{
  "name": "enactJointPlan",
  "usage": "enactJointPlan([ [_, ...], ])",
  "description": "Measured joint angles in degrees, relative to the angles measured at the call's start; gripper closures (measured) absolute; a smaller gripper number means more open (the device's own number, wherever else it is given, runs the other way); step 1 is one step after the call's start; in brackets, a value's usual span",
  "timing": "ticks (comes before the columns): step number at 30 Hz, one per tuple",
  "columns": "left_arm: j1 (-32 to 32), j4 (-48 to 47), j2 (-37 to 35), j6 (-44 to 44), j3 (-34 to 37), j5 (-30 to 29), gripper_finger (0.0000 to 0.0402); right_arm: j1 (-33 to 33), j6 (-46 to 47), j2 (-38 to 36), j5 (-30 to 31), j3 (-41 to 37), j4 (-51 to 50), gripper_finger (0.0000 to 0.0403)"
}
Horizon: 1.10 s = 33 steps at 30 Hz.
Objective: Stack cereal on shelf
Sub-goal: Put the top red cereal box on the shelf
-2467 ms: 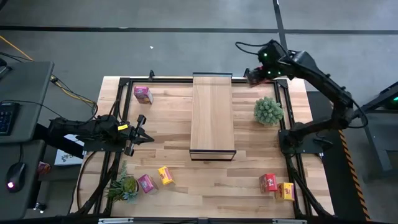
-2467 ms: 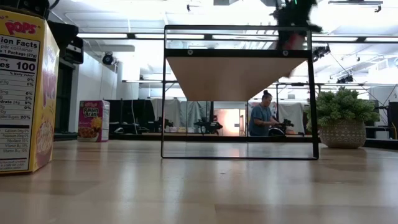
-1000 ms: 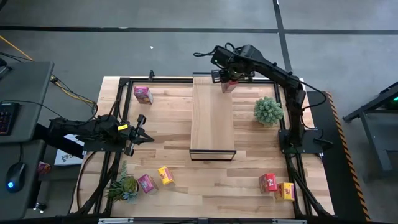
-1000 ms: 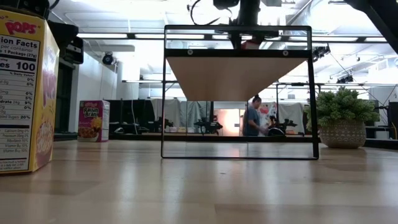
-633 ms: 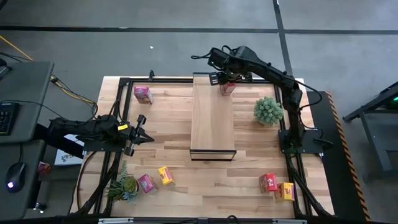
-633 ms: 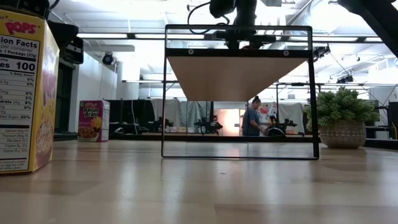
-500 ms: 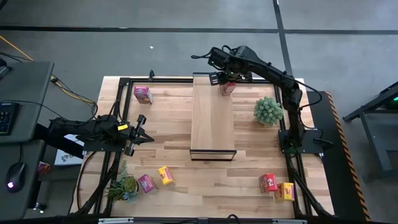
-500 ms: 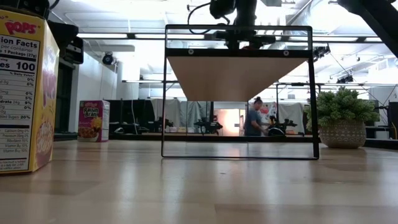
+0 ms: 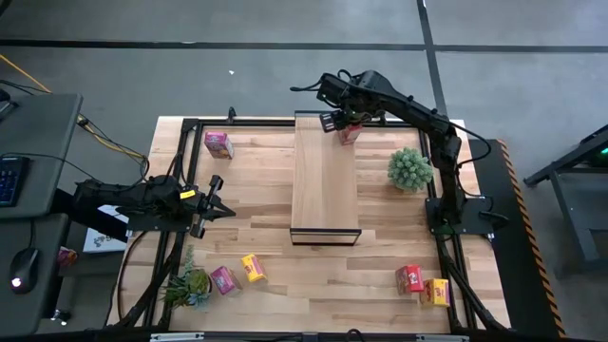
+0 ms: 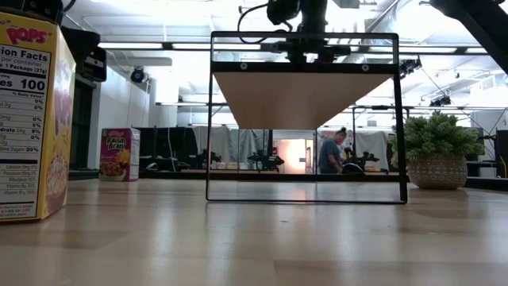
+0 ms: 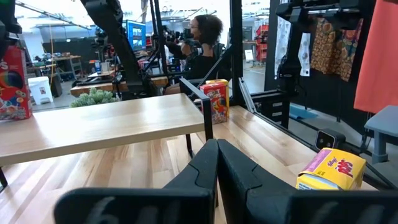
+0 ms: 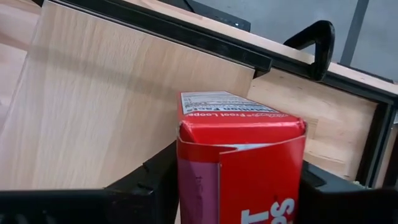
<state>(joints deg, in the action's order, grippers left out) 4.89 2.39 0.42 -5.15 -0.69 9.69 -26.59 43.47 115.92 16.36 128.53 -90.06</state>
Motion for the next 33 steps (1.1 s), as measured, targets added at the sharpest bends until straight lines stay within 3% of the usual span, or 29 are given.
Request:
enactJointPlan([
  [11, 0.0, 0.0, 0.0, 0.0, 0.0, 0.0, 0.0401, 0.0, 1.3, 0.0, -0.5, 0.0, 0.0, 0.0164],
  [18, 0.0, 0.0, 0.0, 0.0, 0.0, 0.0, 0.0401, 0.0, 1.1, 0.0, -2.0, 0.5, 0.8, 0.0163],
  [25, 0.0, 0.0, 0.0, 0.0, 0.0, 0.0, 0.0402, 0.0, 1.1, -0.1, -1.8, 6.5, 0.4, 0.0163],
  [33, 0.0, 0.0, 0.0, 0.0, 0.0, 0.0, 0.0402, -0.4, 1.1, -3.1, 0.6, 5.5, 0.4, 0.0162],
])
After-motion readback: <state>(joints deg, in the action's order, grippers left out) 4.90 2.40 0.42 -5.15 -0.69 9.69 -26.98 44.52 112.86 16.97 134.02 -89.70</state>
